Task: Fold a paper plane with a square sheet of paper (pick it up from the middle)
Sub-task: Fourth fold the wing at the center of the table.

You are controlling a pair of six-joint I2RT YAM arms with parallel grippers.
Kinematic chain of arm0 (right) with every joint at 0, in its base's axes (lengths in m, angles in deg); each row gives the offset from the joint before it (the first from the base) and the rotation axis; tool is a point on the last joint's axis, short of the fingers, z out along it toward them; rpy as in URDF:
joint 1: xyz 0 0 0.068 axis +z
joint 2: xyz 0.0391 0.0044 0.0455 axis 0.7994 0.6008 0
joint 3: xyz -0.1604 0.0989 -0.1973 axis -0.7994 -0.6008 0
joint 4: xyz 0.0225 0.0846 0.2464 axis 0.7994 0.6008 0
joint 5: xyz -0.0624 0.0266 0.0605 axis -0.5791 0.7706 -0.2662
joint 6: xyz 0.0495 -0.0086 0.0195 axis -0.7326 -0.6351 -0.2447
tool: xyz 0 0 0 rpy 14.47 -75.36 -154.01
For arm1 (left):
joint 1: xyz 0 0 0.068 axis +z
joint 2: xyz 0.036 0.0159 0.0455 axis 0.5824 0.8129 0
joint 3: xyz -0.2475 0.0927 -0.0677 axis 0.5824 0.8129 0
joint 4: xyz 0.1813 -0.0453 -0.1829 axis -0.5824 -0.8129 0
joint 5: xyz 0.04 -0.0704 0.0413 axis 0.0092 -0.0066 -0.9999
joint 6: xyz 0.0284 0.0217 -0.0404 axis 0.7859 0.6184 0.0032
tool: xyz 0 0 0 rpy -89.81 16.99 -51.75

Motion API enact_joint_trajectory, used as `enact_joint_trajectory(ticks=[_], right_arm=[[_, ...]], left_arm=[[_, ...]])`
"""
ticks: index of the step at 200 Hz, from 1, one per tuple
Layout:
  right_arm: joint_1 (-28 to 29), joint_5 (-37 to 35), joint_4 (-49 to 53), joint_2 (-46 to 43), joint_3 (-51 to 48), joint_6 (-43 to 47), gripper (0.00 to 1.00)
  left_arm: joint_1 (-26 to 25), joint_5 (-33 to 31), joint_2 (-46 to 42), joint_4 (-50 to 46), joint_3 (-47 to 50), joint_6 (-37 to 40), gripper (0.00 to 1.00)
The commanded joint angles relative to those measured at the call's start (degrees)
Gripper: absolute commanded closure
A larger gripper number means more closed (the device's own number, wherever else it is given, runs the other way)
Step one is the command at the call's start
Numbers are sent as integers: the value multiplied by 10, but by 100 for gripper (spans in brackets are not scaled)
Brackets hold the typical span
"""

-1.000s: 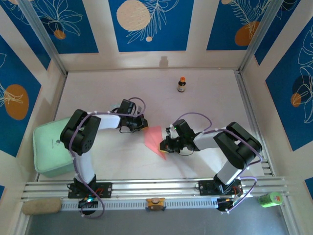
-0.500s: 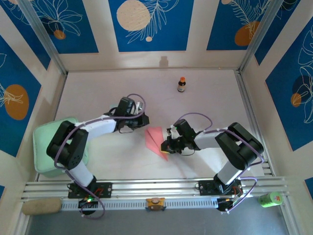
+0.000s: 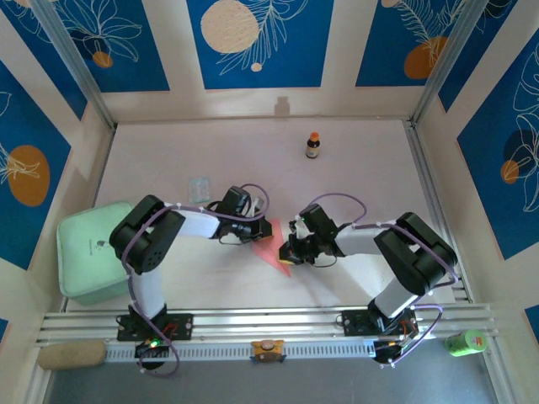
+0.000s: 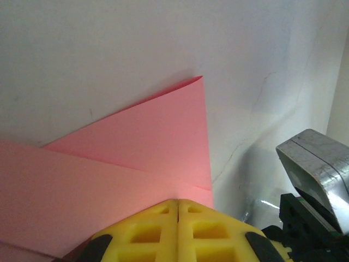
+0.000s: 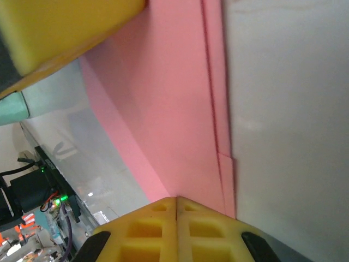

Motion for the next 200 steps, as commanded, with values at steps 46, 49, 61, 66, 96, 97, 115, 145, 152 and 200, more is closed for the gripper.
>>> enact_joint_trajectory(ticks=[46, 49, 61, 66, 96, 97, 115, 145, 152, 200], right_arm=[[22, -34, 77, 19, 103, 1, 99], [23, -37, 77, 25, 107, 0, 99], [22, -51, 75, 49, 117, -4, 99], [22, -55, 75, 58, 119, -6, 99], [27, -48, 51, 85, 93, -15, 99], [27, -47, 51, 85, 91, -16, 99], [29, -46, 42, 72, 58, -18, 99], [32, -28, 29, 30, 16, -20, 98], [34, -28, 30, 19, 12, -20, 98], [42, -27, 40, -30, -38, -23, 97]], left_arm=[[11, -20, 31, -25, 20, 18, 100], [11, -19, 31, -24, 19, 19, 100], [11, -16, 31, -23, 18, 18, 100], [11, -15, 32, -23, 17, 18, 100], [14, -15, 31, -25, 17, 18, 100], [14, -15, 31, -25, 17, 18, 100], [17, -16, 30, -27, 19, 19, 100], [23, -18, 31, -33, 19, 25, 100], [23, -19, 32, -34, 19, 25, 100], [25, -24, 28, -38, 24, 26, 100]])
